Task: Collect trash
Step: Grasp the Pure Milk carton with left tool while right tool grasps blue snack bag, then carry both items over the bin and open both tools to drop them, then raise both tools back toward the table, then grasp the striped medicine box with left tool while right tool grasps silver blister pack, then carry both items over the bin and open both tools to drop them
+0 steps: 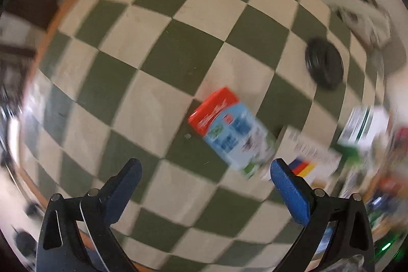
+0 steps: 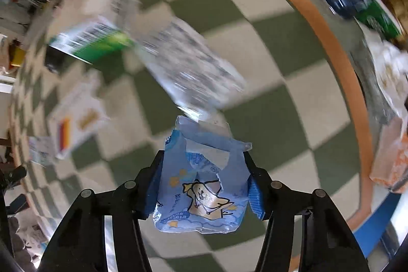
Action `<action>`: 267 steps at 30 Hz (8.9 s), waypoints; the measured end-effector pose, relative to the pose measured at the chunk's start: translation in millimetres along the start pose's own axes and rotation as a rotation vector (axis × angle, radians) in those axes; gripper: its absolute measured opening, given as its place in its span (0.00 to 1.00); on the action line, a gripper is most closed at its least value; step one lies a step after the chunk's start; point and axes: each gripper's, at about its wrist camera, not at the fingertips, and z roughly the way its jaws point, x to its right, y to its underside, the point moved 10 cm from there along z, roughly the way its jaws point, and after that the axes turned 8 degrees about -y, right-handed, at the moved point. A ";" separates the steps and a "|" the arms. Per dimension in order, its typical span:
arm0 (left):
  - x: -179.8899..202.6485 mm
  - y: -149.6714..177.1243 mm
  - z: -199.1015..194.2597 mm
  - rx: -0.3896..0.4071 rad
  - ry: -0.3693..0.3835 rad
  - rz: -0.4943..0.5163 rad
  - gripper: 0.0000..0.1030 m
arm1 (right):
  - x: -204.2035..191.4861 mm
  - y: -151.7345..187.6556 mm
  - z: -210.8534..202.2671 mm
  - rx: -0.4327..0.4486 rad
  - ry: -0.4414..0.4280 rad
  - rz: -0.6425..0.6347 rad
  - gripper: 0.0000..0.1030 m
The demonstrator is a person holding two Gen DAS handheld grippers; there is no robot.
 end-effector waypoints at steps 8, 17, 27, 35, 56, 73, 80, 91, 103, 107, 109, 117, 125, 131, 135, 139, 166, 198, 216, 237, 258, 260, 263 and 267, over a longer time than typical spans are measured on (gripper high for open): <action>2.4 -14.5 45.8 -0.124 -0.045 -0.137 0.85 | -34.8 -21.7 20.1 0.011 0.005 -0.030 0.57; -1.9 34.4 36.2 0.074 -0.178 0.463 0.53 | -54.9 16.1 21.0 -0.088 -0.002 -0.119 0.57; -29.8 38.9 39.6 0.139 -0.188 0.470 0.50 | -57.1 60.4 37.6 -0.179 -0.020 -0.154 0.71; -16.1 63.0 8.2 0.224 -0.181 0.518 0.49 | -58.9 62.1 28.5 -0.150 -0.023 -0.140 0.52; -155.7 219.6 -63.3 0.345 0.045 0.658 0.49 | -121.7 283.4 -107.4 0.086 -0.152 -0.142 0.47; -271.7 293.7 271.1 -0.144 -0.050 0.533 0.50 | -62.5 533.6 149.4 -0.253 -0.172 0.050 0.47; -263.4 284.6 398.0 -0.173 -0.068 0.506 0.94 | -38.8 560.1 319.0 -0.338 -0.194 0.057 0.50; -298.2 266.6 416.1 -0.001 -0.095 0.524 0.96 | -24.9 578.4 394.0 -0.372 -0.191 -0.009 0.96; -312.2 294.1 352.9 0.040 -0.139 0.549 0.96 | -20.1 571.7 327.8 -0.285 0.061 -0.190 1.00; -316.8 304.3 314.9 0.048 -0.118 0.530 0.96 | -27.6 566.8 286.0 -0.251 0.074 -0.212 1.00; -318.3 307.3 296.3 0.056 -0.110 0.527 0.96 | -33.1 566.3 266.8 -0.238 0.073 -0.220 1.00; -332.2 320.7 215.9 0.091 -0.093 0.540 0.96 | -59.8 567.7 172.8 -0.214 0.045 -0.243 1.00; -348.7 338.7 126.2 0.130 -0.062 0.554 0.96 | -92.0 572.6 60.9 -0.182 -0.006 -0.253 1.00; -354.3 344.6 56.7 0.190 -0.032 0.576 0.96 | -114.6 575.2 -23.0 -0.158 -0.048 -0.244 1.00; -348.6 334.9 14.8 0.249 -0.009 0.569 0.96 | -124.2 566.4 -69.9 -0.121 -0.083 -0.218 1.00; -327.5 313.5 -20.6 0.310 -0.001 0.558 0.96 | -132.2 538.4 -104.1 -0.073 -0.125 -0.165 1.00; 156.0 83.0 -22.9 0.427 -0.301 1.453 0.94 | -5.6 38.0 -50.8 -0.062 -0.082 -0.016 1.00; 110.7 106.0 47.8 0.073 -0.119 0.706 0.77 | -37.4 -17.7 44.5 -0.133 0.066 -0.307 0.67; 76.4 133.9 22.0 0.190 -0.055 0.623 0.72 | -43.7 32.4 24.6 -0.045 0.002 -0.220 0.65; -112.4 188.8 -72.3 0.329 0.215 0.549 0.72 | -130.3 208.9 -125.0 0.209 -0.130 -0.232 0.65; -265.2 290.5 216.9 -0.154 0.215 0.443 0.72 | -71.8 541.0 93.3 -0.201 -0.181 0.027 0.65; -259.6 289.2 267.2 -0.209 0.215 0.443 0.72 | -61.3 550.8 141.8 -0.231 -0.197 0.055 0.65; -256.6 284.8 331.7 -0.241 0.189 0.448 0.73 | -47.8 564.3 215.9 -0.268 -0.196 0.073 0.65; -255.8 277.9 398.1 -0.252 0.139 0.459 0.92 | -36.2 580.7 307.8 -0.317 -0.215 0.087 0.65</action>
